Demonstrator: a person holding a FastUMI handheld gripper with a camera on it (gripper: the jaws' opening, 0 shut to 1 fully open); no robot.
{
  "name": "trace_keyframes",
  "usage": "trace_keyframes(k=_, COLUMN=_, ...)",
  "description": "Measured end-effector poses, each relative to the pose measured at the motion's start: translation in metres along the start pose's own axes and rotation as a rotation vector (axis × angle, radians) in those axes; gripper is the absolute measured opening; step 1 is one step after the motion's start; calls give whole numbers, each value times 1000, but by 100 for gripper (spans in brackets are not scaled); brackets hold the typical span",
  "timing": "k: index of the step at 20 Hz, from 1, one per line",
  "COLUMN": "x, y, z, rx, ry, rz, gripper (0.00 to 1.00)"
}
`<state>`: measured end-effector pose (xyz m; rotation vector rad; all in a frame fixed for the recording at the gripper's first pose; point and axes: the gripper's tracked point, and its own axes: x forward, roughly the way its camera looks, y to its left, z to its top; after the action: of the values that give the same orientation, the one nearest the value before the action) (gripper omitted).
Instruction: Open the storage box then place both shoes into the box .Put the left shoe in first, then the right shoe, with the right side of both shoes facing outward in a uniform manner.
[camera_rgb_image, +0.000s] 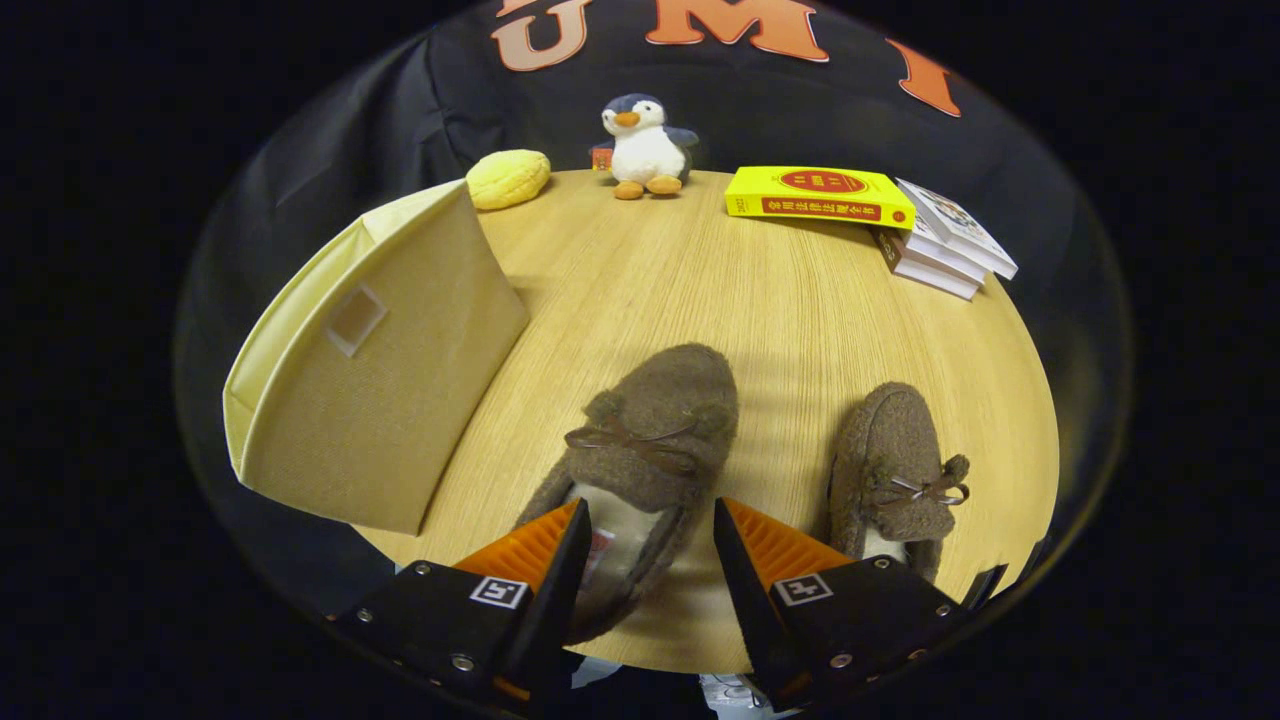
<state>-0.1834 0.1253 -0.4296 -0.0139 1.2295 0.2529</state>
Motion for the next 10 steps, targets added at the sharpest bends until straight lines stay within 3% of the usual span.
trace_keyframes(k=2, x=11, y=-7, z=3, rx=18, ry=-7, rz=-22, gripper=69)
trace_keyframes(k=10, x=31, y=-5, z=1, rx=181, ry=2, rz=-21, gripper=29)
